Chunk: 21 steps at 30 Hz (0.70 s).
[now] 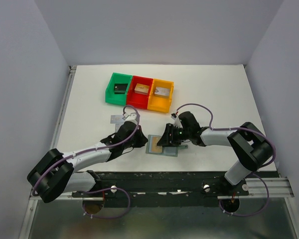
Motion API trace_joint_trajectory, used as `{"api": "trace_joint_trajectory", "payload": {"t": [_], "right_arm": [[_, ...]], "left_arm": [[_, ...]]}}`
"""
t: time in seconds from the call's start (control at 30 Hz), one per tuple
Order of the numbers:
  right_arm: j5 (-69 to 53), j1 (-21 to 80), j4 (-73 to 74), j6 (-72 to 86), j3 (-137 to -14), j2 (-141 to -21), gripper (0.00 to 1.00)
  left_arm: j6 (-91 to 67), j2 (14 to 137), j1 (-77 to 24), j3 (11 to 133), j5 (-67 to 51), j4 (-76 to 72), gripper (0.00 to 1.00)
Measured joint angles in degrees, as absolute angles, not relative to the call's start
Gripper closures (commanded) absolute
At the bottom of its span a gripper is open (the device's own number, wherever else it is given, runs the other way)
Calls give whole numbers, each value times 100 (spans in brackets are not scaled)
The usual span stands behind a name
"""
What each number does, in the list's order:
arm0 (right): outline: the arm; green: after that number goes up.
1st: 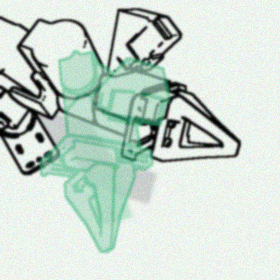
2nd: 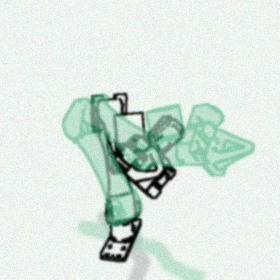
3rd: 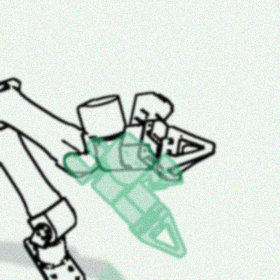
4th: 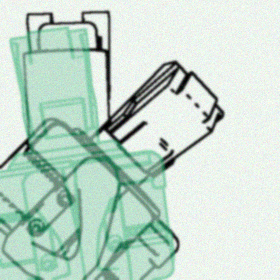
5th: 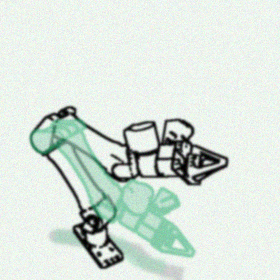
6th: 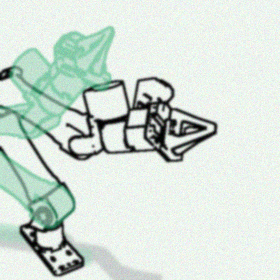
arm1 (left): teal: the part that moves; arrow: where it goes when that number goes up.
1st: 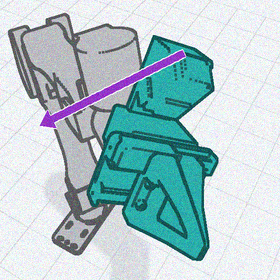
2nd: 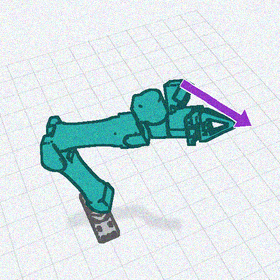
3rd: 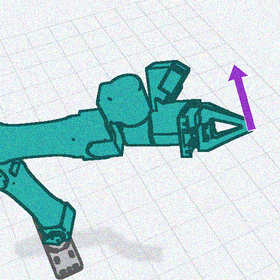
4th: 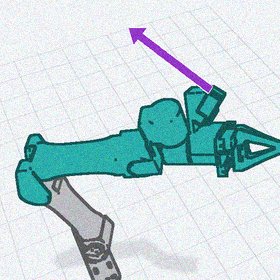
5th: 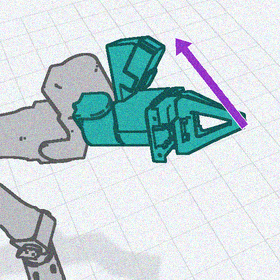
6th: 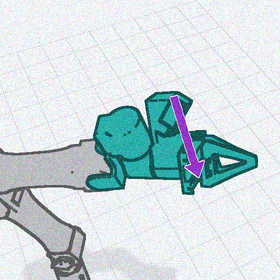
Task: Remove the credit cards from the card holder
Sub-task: Remove the credit card from the card holder.
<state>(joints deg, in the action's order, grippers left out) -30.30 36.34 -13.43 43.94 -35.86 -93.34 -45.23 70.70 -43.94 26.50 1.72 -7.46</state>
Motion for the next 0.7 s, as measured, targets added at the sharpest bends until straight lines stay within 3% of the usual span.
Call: {"api": "trace_joint_trajectory", "payload": {"t": [0.7], "right_arm": [[-3050, 3629, -1365, 4397, -3586, -9369, 47]], "left_arm": [[-4351, 7878, -4394, 2729, -298, -1413, 100]]}}
